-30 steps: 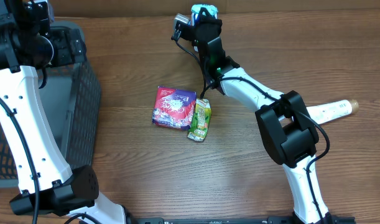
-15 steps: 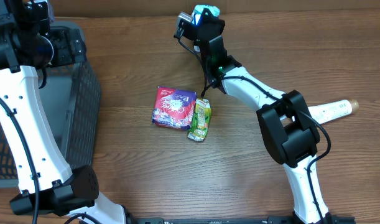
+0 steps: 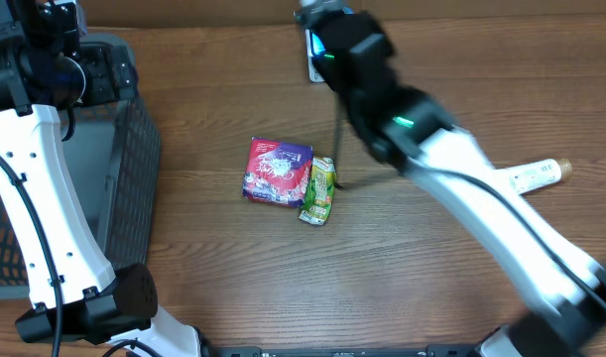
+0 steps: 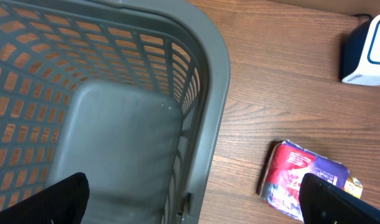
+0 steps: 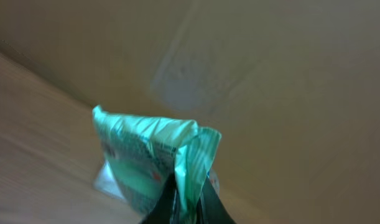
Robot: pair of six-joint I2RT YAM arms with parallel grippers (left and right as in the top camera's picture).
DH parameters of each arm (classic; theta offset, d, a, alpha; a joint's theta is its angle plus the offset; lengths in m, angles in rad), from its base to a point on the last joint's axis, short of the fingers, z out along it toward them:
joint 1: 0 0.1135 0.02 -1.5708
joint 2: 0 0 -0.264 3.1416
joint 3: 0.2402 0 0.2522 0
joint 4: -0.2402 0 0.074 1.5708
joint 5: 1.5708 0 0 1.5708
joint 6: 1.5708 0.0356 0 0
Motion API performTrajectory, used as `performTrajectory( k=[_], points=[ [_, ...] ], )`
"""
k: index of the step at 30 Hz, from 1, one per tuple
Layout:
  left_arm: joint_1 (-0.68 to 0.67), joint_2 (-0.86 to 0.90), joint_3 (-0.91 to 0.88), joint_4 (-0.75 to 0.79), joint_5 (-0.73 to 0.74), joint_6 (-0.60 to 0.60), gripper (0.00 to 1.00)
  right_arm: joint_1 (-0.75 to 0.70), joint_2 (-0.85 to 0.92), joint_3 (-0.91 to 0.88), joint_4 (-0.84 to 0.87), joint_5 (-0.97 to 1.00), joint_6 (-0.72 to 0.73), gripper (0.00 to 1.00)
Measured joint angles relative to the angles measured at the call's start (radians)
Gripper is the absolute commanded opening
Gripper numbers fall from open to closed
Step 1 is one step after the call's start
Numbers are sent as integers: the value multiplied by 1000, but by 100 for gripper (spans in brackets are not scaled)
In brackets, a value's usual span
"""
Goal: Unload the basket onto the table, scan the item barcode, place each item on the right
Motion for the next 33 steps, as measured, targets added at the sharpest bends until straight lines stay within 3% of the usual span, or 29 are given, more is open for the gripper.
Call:
performTrajectory(
  k=[6,11,18,27,31,33],
  points=[
    [0,0,0,0,0,0,99,-185,-198,17,-436,-116,551,4],
    [0,0,0,0,0,0,100,-399,-180,-11,-649,-193,785,4],
    [0,0,0,0,0,0,100,-618,-156,-223,-537,-237,895,4],
    [0,0,0,0,0,0,100,-786,-89,-509,-211,-322,908,4],
    [0,0,0,0,0,0,99,-814,-69,-590,-114,-330,906,22],
    [0,0,0,0,0,0,100,-816,-57,-615,-77,-333,916,47]
  ],
)
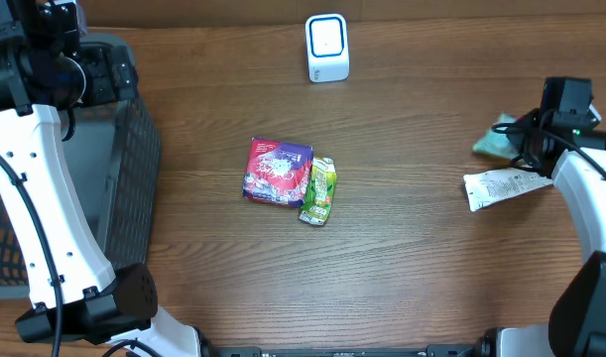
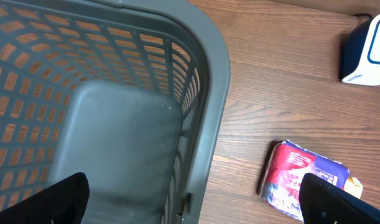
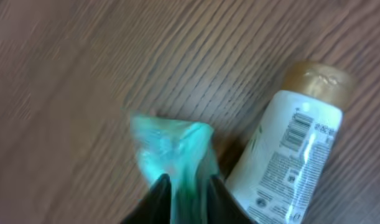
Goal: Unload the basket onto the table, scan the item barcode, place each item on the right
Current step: 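Carry the wipes pack right and release it on the table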
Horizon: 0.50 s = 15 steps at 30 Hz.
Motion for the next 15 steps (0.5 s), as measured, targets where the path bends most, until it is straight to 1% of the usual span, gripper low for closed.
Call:
performTrajectory(
  k=[1,2,4,7,10,12,15],
  points=[
    [0,0,0,0,0,0,100,0,6,-8,5,-3,-4,61],
    [0,0,0,0,0,0,100,0,12,-13,6,-5,-5,73],
    [0,0,0,0,0,0,99,0,20,-21,3,-7,-15,85],
    [0,0,0,0,0,0,99,0,22,-14,-19,-8,-50,88],
    [0,0,0,0,0,0,100,0,21,28,-98,-19,-88,89],
    [0,0,0,0,0,0,99,0,19,80,-152,-47,-120,88],
    [0,0,0,0,0,0,100,10,0,204,-232,-167,-194,87]
  ],
)
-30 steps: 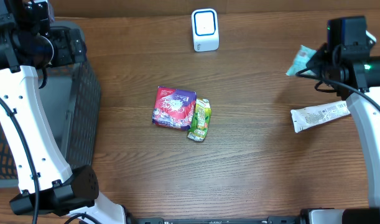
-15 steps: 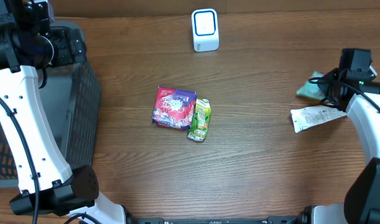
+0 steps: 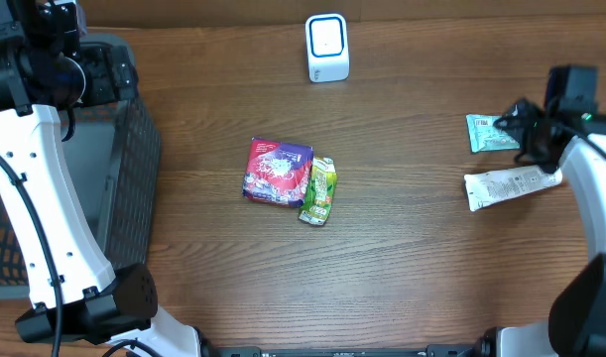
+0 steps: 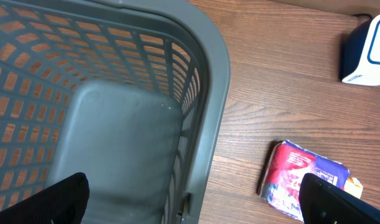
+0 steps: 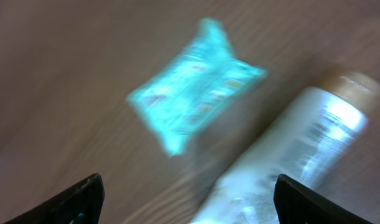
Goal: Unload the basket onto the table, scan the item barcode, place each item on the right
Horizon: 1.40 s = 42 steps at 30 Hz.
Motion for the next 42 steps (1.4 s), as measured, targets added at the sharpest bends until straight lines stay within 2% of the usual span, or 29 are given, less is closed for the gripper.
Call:
performTrajectory(
  k=[4,11,15,22,28,34,42],
  points=[
    [0,0,0,0,0,0,100,65,-47,90,-29,-204,-63,87],
    [0,0,0,0,0,0,99,285,-59,47,-76,-394,-44,87],
    [0,0,0,0,0,0,100,436,-57,-23,-42,-384,32,88],
    [0,0,0,0,0,0,100,630,-36,-136,113,-291,192,87],
    [0,0,0,0,0,0,99,748,83,-146,217,-257,267,87],
    [0,0,0,0,0,0,100,797,211,-152,213,-262,353,81],
    [0,0,0,0,0,0,100,804,220,-159,211,-240,397,71]
  ],
)
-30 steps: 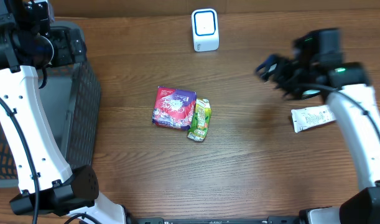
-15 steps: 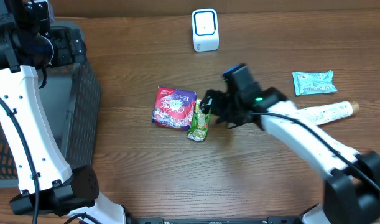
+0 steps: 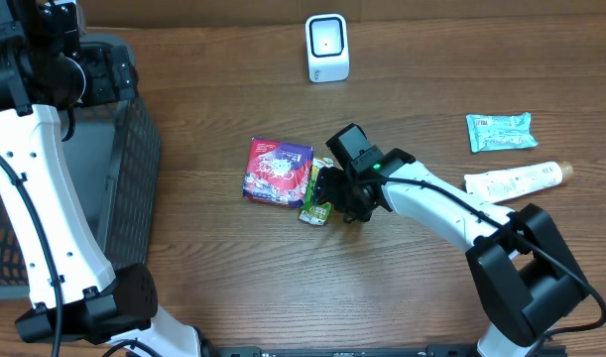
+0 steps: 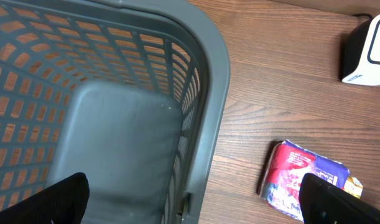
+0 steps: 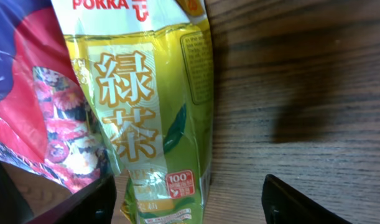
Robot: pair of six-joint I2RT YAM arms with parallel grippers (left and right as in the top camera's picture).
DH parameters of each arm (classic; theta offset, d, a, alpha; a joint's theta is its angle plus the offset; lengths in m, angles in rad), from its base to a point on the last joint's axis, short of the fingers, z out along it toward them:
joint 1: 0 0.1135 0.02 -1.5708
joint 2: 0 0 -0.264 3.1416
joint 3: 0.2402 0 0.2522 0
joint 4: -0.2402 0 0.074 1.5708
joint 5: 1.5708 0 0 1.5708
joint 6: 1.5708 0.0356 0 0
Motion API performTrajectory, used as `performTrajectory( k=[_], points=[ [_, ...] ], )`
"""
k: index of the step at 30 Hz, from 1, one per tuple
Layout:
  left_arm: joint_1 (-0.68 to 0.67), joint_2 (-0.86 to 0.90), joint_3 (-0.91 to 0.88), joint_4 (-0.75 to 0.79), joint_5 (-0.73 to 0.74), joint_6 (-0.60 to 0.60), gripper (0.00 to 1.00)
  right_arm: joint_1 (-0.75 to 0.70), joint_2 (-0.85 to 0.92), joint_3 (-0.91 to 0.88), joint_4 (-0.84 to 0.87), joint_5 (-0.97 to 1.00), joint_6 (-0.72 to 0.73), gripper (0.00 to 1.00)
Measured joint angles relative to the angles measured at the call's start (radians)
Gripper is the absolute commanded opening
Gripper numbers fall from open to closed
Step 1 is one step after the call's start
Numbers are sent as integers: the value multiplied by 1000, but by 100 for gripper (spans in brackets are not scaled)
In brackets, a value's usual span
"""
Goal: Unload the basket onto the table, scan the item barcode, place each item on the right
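Observation:
The white and blue scanner (image 3: pixel 327 47) stands at the table's far edge; the left wrist view also shows the scanner (image 4: pixel 367 53). A green tea carton (image 3: pixel 319 190) lies mid-table against a red and purple packet (image 3: pixel 277 171). My right gripper (image 3: pixel 346 198) hangs open low over the carton (image 5: pixel 155 112), one finger on each side of its lower end, nothing gripped. The packet (image 5: pixel 34 93) fills that view's left side. My left gripper (image 4: pixel 196 202) is open over the basket's rim, holding nothing.
A grey mesh basket (image 3: pixel 134 169) stands at the left edge, and its rim (image 4: pixel 208 93) runs through the left wrist view. At the right lie a teal packet (image 3: pixel 499 131) and a white tube (image 3: pixel 516 179) with a tan cap.
My right gripper has moved from the far right, above the teal packet and tube, to the middle of the table over the green carton. It is still open. The left arm has not moved.
My right gripper held the teal packet up by the scanner. Then it held it low at the right beside the white tube. Then the packet lay on the table with the gripper open above it. Now the gripper is over the green carton.

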Motion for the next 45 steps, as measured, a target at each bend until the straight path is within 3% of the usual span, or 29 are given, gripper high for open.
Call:
performTrajectory(
  k=[3,9,18,26,31,38,45],
  points=[
    [0,0,0,0,0,0,100,14,9,0,7,16,11,65],
    [0,0,0,0,0,0,100,34,36,0,30,34,29,42],
    [0,0,0,0,0,0,99,8,35,3,-2,13,-3,34],
    [0,0,0,0,0,0,100,-162,35,7,-82,-99,-298,36],
    [0,0,0,0,0,0,100,-259,35,7,-108,-117,-526,56],
    [0,0,0,0,0,0,100,-308,35,41,-201,-104,-722,57],
    [0,0,0,0,0,0,100,-322,35,233,-314,-93,-767,28]
  ],
)
